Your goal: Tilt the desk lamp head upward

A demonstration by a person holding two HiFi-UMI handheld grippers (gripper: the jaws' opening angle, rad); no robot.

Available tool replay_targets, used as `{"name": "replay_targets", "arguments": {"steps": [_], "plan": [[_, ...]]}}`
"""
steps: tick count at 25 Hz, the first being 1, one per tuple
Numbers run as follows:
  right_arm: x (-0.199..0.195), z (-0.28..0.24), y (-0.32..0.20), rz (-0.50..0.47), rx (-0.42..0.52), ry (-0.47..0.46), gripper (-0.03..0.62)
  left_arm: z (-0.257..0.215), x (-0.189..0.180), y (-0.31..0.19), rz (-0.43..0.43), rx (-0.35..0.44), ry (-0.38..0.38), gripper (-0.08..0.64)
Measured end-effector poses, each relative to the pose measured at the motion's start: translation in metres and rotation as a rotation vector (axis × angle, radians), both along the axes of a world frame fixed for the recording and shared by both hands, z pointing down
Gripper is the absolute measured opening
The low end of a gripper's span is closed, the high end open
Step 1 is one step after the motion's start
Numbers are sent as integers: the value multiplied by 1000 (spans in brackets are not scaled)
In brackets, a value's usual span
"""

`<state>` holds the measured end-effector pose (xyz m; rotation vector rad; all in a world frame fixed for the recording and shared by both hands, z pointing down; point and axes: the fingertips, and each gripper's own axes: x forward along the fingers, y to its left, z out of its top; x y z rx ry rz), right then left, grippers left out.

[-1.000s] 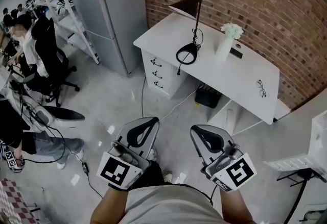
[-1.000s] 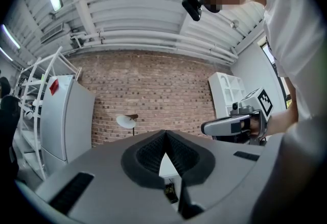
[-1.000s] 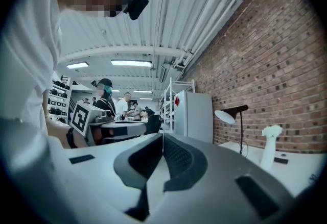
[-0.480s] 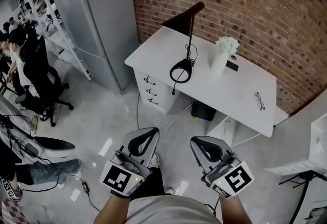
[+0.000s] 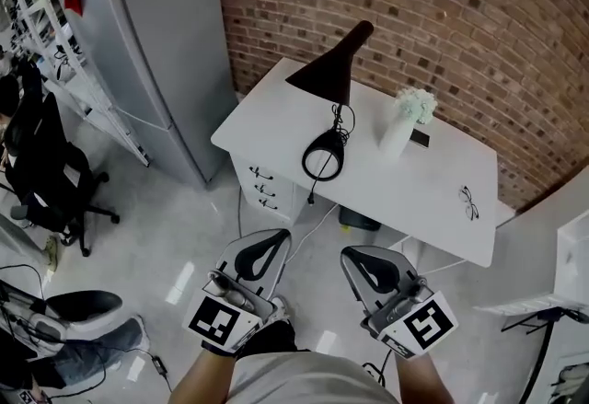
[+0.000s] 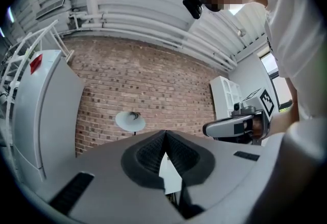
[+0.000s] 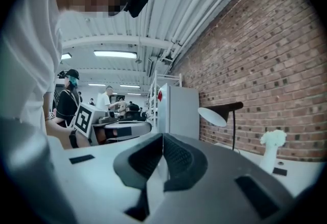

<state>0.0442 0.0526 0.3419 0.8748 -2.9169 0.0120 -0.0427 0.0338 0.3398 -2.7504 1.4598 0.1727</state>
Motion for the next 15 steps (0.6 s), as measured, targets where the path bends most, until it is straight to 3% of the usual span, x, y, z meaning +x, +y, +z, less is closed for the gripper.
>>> {"name": "replay_targets", "arguments": {"steps": [15], "plan": [[-65,5,-103,58,-20,42,18,3,-56,-113,87,-8,49,8]]}}
